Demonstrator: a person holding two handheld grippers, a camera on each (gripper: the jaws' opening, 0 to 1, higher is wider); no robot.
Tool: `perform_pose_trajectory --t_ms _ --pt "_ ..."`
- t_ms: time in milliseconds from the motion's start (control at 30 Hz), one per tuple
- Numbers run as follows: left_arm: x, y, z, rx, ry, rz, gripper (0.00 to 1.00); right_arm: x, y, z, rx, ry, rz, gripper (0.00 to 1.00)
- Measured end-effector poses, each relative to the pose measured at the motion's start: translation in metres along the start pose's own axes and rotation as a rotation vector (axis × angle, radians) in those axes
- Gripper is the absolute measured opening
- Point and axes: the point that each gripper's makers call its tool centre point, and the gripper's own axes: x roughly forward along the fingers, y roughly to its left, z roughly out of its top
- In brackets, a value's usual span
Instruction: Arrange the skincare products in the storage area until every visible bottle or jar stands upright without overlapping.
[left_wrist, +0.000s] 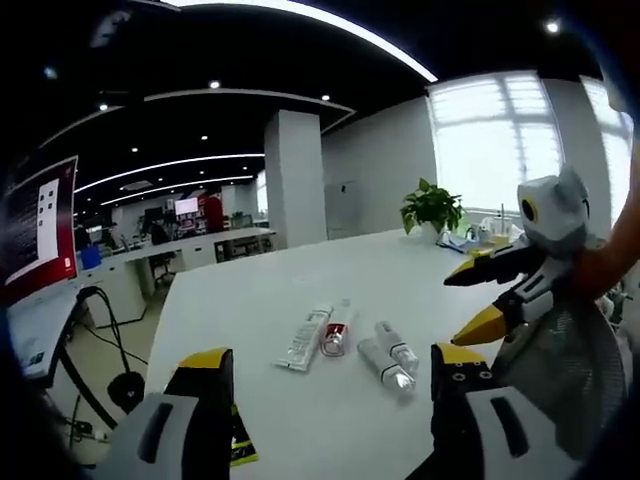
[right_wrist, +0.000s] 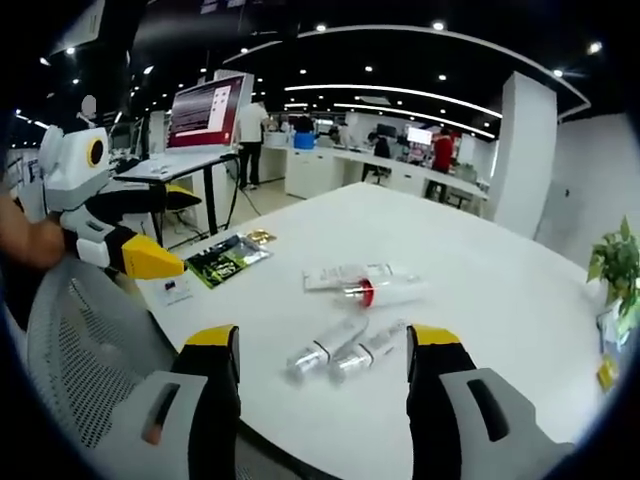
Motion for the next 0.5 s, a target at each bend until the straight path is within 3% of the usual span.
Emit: perform_pose_trajectory --t_ms 367,500 --pt "0.000 0.003 -0.003 -0.011 0.016 0.003 0.80 0.002 0.011 -0.007 0.014 0.049 0.057 0.64" --pt "0.001 0.011 -0.013 0.045 0.073 0.037 0.71 0.005 0.016 -0.009 0.032 0.061 0.087 0.64"
